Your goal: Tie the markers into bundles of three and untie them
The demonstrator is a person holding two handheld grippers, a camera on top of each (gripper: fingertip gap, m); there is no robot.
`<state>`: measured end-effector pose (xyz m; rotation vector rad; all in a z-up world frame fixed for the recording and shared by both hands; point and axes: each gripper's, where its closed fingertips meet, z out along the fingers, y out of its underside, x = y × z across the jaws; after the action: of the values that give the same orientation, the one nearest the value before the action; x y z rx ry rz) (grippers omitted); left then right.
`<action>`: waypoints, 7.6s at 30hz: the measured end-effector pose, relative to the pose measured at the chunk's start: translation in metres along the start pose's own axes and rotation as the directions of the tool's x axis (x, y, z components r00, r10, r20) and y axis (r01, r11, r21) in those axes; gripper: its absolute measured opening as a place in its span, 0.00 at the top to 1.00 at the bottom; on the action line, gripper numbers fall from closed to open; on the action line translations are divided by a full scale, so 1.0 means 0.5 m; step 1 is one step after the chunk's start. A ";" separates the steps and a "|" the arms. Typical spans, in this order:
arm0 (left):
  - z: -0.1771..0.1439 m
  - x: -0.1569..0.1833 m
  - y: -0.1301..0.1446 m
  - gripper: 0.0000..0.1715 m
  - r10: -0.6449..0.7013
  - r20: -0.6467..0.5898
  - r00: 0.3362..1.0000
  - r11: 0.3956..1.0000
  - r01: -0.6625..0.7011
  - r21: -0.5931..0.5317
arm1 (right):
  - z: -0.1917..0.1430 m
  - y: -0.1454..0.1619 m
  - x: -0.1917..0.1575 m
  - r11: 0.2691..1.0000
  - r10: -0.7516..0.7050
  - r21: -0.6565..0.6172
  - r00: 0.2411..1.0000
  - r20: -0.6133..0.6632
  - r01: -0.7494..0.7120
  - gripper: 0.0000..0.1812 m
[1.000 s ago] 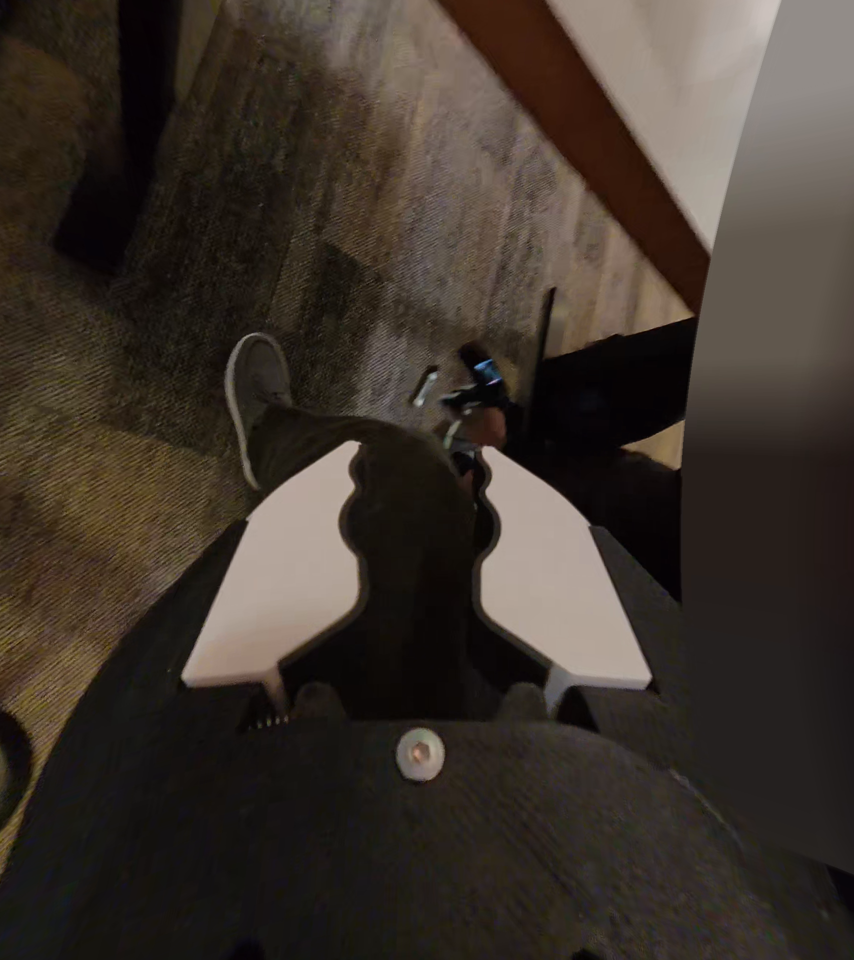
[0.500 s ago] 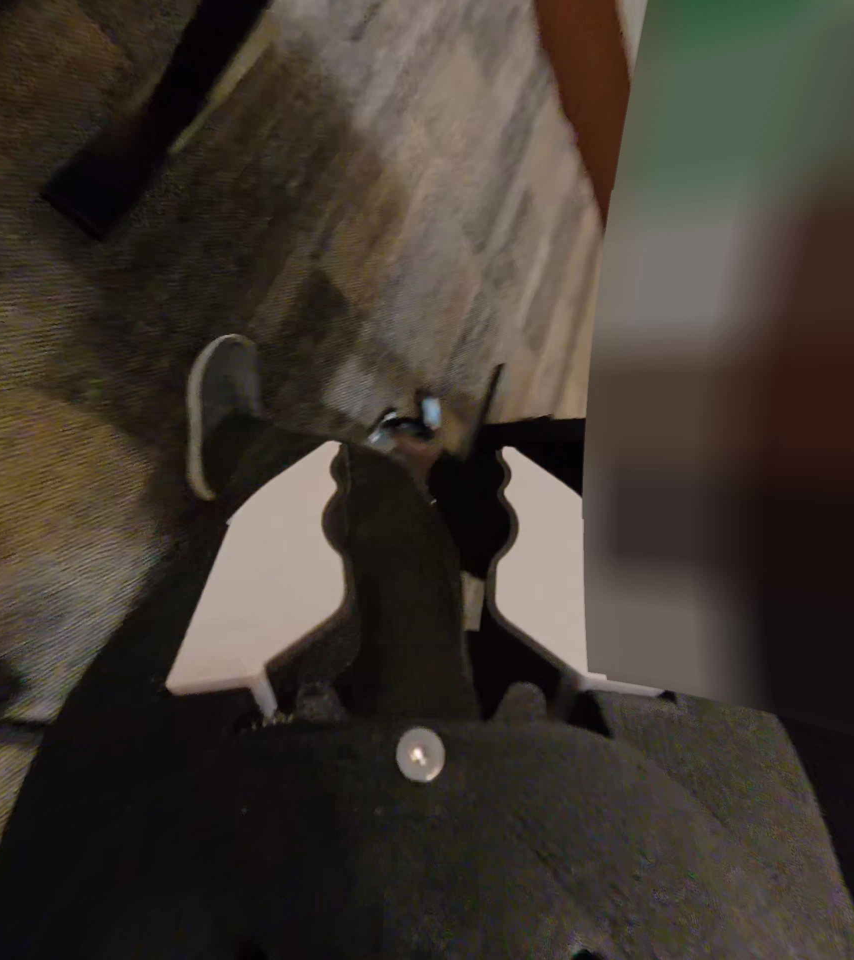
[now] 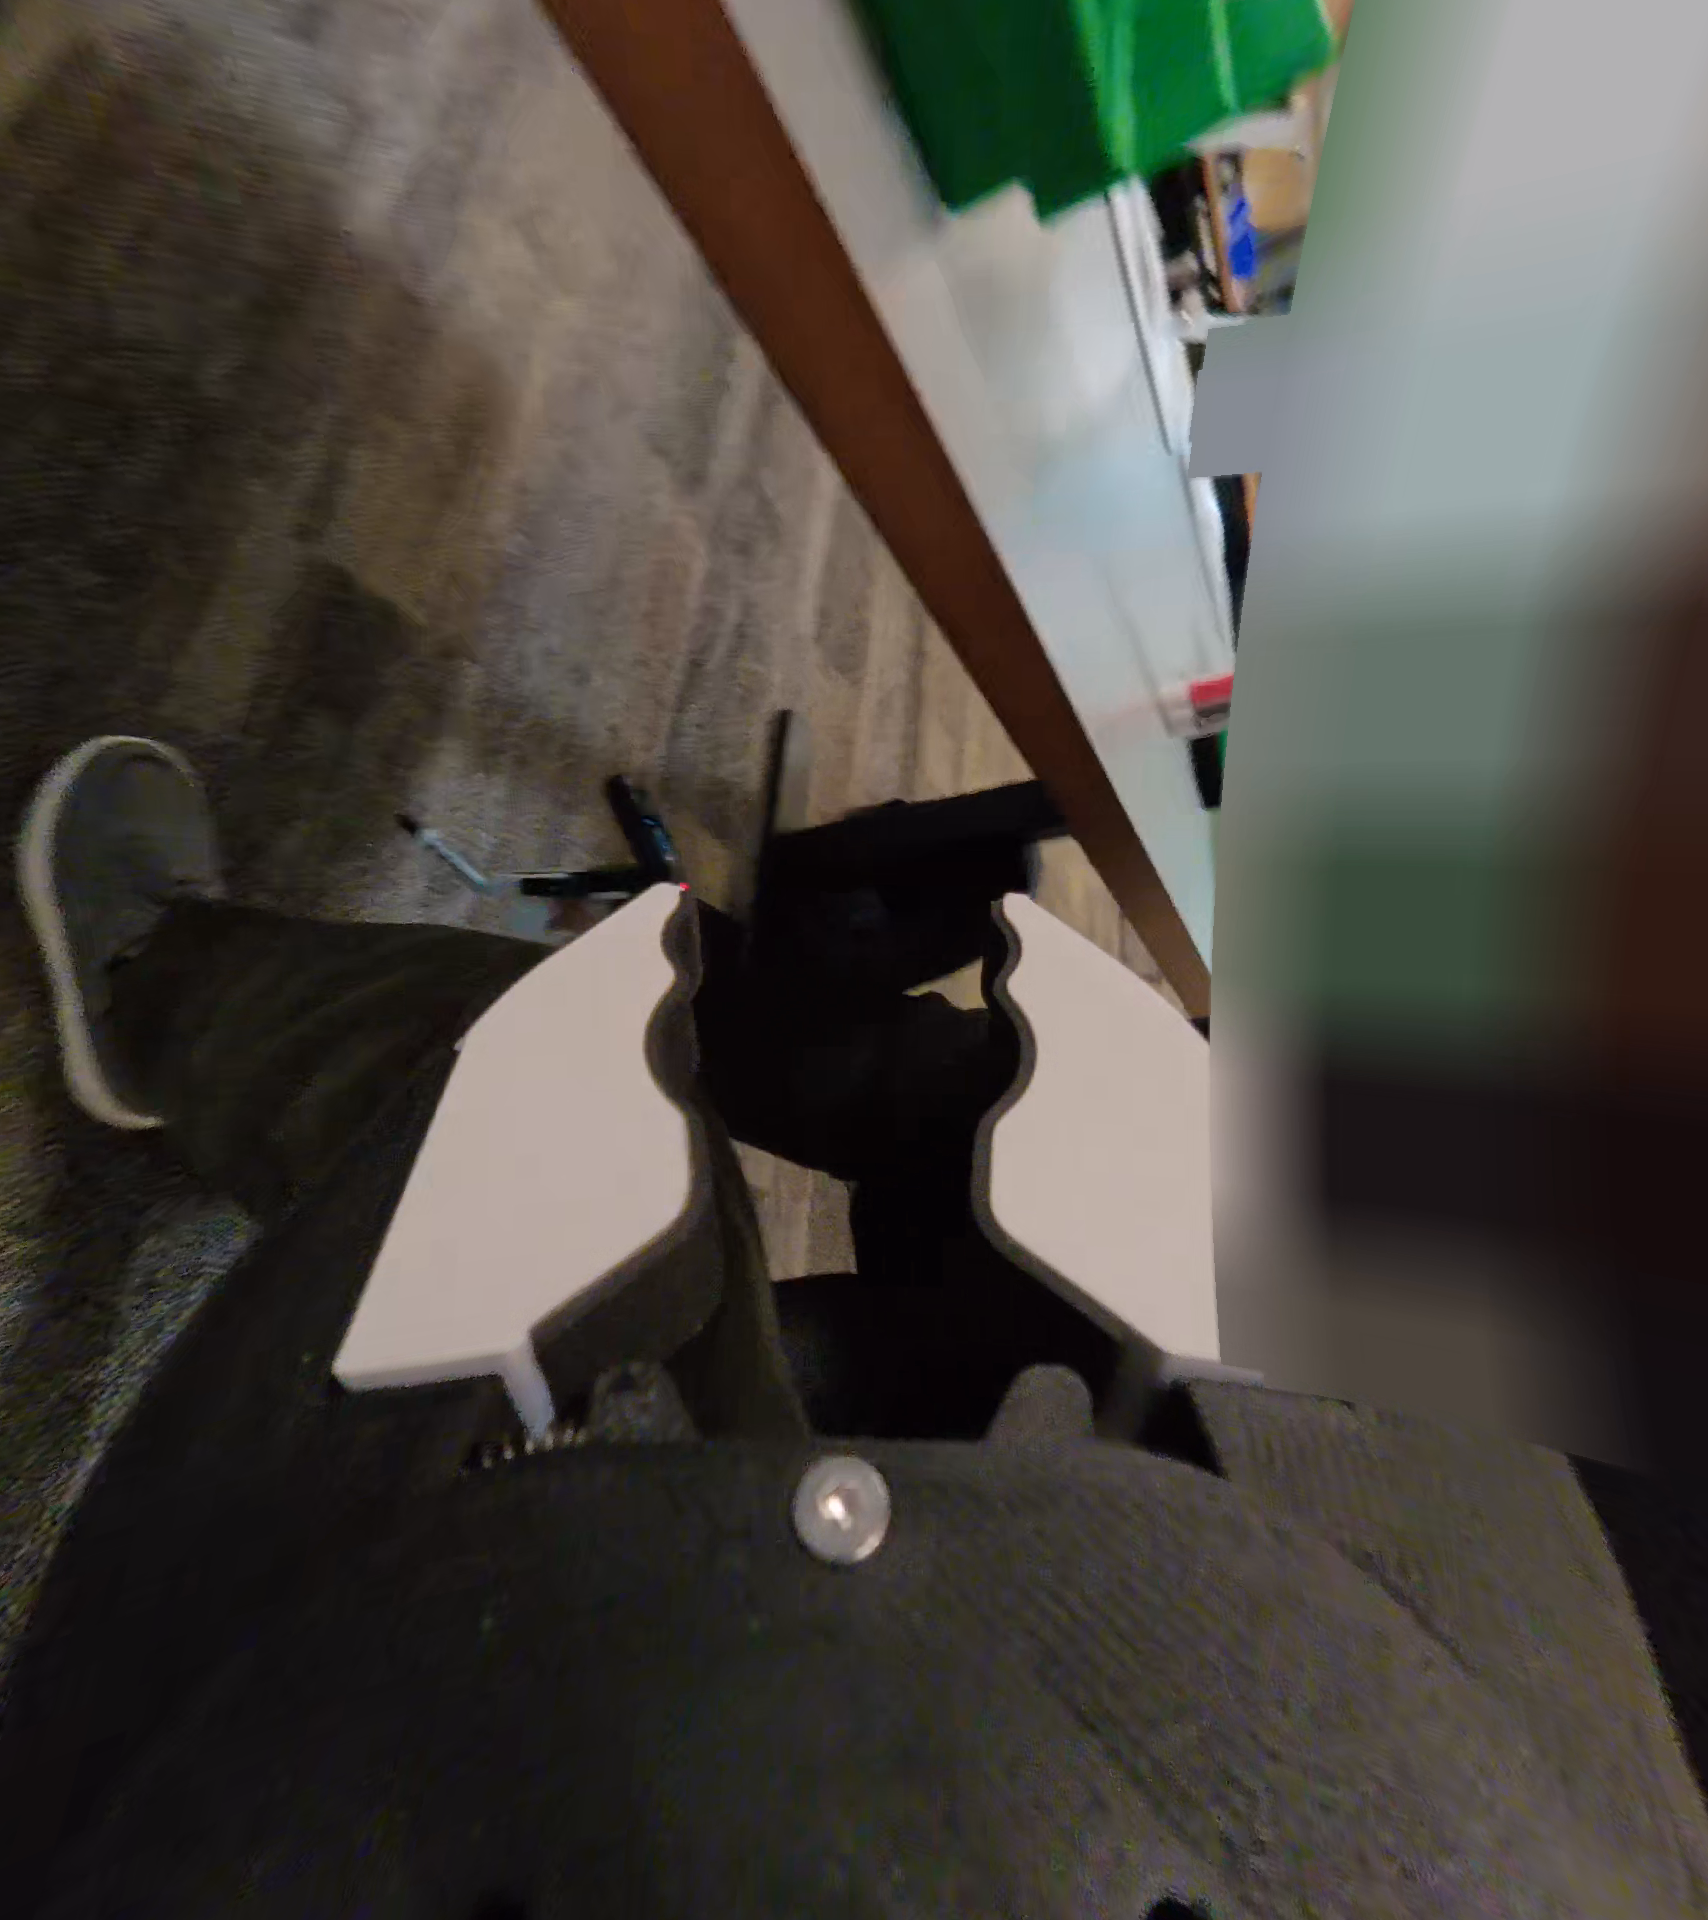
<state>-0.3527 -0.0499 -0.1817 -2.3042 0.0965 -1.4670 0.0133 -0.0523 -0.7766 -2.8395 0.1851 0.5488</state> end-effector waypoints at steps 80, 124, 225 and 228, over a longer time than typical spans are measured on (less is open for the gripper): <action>0.533 0.421 0.055 0.88 0.852 -0.220 0.475 0.484 -0.875 -0.014 | -1.383 -0.099 -0.390 0.365 -0.098 0.850 0.923 -0.371 0.380 0.72; 0.777 0.405 0.005 0.87 0.939 -0.260 0.226 0.186 -0.967 -0.172 | -1.444 -0.284 -0.344 0.153 -0.201 0.829 0.838 -0.507 0.538 0.60; 0.600 0.480 0.124 0.60 0.562 -0.535 0.631 0.537 -0.770 -0.343 | -1.202 -0.152 -0.401 0.444 -0.793 0.354 0.545 -0.274 0.823 0.90; 0.593 0.487 0.131 0.82 0.408 -0.579 0.706 0.615 -0.681 -0.396 | -1.206 -0.154 -0.394 0.459 -0.785 0.374 0.565 -0.254 0.806 0.90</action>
<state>0.0274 -0.0870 -0.1065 -1.9554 1.4807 -1.6967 0.0561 -0.1200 -0.1428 -2.1003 -0.8866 0.1694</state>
